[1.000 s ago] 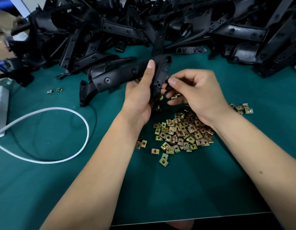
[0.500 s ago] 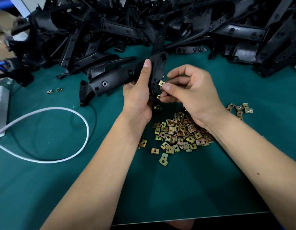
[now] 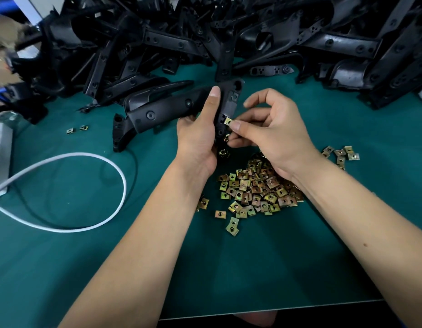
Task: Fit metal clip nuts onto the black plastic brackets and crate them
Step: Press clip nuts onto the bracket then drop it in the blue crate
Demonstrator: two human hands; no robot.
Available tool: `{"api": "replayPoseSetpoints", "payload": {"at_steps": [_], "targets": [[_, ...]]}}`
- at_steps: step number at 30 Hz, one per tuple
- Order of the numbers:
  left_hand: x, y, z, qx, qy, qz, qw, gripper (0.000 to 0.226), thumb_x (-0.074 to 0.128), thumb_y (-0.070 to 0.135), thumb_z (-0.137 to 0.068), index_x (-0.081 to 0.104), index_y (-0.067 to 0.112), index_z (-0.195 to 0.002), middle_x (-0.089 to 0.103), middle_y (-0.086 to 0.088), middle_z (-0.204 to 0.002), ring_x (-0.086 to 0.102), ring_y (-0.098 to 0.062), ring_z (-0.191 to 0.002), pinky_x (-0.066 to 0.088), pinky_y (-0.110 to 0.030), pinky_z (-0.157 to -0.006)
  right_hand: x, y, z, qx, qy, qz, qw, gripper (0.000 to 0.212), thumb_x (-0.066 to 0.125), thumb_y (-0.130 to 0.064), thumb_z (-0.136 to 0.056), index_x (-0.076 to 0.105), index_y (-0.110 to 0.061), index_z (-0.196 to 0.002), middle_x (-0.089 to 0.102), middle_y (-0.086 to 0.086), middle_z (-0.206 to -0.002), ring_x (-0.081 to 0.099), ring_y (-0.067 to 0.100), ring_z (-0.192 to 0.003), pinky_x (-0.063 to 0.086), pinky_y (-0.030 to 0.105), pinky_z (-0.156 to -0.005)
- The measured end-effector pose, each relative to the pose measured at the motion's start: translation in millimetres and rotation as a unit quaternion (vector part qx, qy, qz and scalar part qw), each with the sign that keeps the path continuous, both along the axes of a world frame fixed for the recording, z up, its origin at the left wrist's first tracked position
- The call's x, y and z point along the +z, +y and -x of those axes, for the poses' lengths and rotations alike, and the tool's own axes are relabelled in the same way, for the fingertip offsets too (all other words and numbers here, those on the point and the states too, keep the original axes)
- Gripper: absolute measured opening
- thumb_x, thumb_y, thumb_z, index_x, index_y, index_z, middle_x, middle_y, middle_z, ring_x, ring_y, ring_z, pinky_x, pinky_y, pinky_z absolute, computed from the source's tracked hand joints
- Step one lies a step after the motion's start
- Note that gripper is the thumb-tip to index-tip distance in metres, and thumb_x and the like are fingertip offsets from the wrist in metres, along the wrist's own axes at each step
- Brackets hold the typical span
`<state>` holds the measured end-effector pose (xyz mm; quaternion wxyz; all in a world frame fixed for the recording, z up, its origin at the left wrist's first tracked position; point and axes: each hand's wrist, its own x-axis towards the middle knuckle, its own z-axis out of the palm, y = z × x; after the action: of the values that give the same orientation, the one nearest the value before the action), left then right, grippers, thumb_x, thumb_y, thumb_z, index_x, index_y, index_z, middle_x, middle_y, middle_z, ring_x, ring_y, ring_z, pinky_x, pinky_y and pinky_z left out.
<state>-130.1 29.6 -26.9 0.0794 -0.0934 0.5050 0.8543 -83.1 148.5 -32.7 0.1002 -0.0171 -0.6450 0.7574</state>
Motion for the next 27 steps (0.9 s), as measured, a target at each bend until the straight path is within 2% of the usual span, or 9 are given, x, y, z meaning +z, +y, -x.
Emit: {"api": "replayPoseSetpoints", "payload": {"at_steps": [4,7,11,15,20,25,27], "targets": [[-1.3,-1.2,1.0,-0.026,-0.003,0.001,1.000,0.020,0.075,0.027,-0.094,0.064,0.011,-0.095,0.070,-0.004,-0.080,0.065,-0.019,-0.065,0.051,-0.027,-0.054,1.6,-0.3,0.2,0.013,-0.004,0.013,1.000,0.036,0.070,0.011,-0.089,0.048,-0.004,-0.113,0.070,0.013,-0.076,0.071,0.024,-0.065,0.061,0.034,-0.062],[-1.7,-5.2,2.6,-0.044,-0.019,-0.016,0.999,0.026,0.072,0.035,-0.096,0.062,0.011,-0.092,0.066,-0.003,-0.069,0.061,-0.019,-0.055,0.048,-0.027,-0.049,2.3,-1.9,0.7,0.020,-0.003,0.016,1.000,0.033,0.067,0.012,-0.091,0.049,-0.004,-0.114,0.067,0.011,-0.080,0.069,0.023,-0.066,0.060,0.032,-0.062],[-3.9,-5.9,4.3,-0.054,-0.020,-0.014,0.998,0.033,0.072,0.038,-0.096,0.064,0.007,-0.105,0.067,-0.006,-0.075,0.063,-0.021,-0.058,0.051,-0.029,-0.051,2.8,-1.9,0.0,0.013,-0.001,-0.007,1.000,0.033,0.065,0.014,-0.091,0.048,-0.003,-0.114,0.065,0.011,-0.081,0.068,0.021,-0.066,0.059,0.031,-0.062],[-4.8,-4.1,4.1,-0.060,-0.007,0.000,0.998,0.030,0.072,0.035,-0.096,0.066,0.006,-0.104,0.068,-0.007,-0.078,0.062,-0.021,-0.059,0.049,-0.028,-0.052,3.3,-1.2,-0.1,0.013,0.001,-0.013,1.000,0.034,0.066,0.014,-0.091,0.048,-0.003,-0.114,0.066,0.010,-0.079,0.068,0.021,-0.065,0.059,0.031,-0.062],[-5.0,-0.6,1.7,-0.070,0.020,0.036,0.997,0.032,0.072,0.027,-0.097,0.064,0.001,-0.114,0.064,-0.013,-0.084,0.057,-0.017,-0.051,0.045,-0.025,-0.046,3.1,-0.6,0.1,0.019,-0.003,-0.004,1.000,0.039,0.068,0.013,-0.089,0.047,0.005,-0.121,0.067,0.010,-0.074,0.069,0.023,-0.064,0.058,0.030,-0.059],[-5.2,1.6,0.3,-0.050,0.035,0.042,0.997,0.044,0.073,0.029,-0.096,0.063,-0.006,-0.122,0.066,-0.009,-0.088,0.060,-0.015,-0.057,0.048,-0.028,-0.057,3.6,5.8,1.7,0.013,-0.004,0.026,1.000,0.046,0.071,0.012,-0.087,0.047,0.004,-0.125,0.068,0.008,-0.071,0.069,0.022,-0.061,0.056,0.026,-0.056],[-4.7,2.1,-0.4,-0.033,0.040,0.037,0.998,0.040,0.074,0.028,-0.095,0.065,-0.003,-0.119,0.070,-0.010,-0.094,0.065,-0.017,-0.066,0.052,-0.032,-0.065,2.8,5.7,2.4,0.010,-0.004,0.017,1.000,0.048,0.072,0.012,-0.087,0.048,0.005,-0.128,0.070,0.010,-0.073,0.070,0.023,-0.063,0.057,0.027,-0.057]]}}
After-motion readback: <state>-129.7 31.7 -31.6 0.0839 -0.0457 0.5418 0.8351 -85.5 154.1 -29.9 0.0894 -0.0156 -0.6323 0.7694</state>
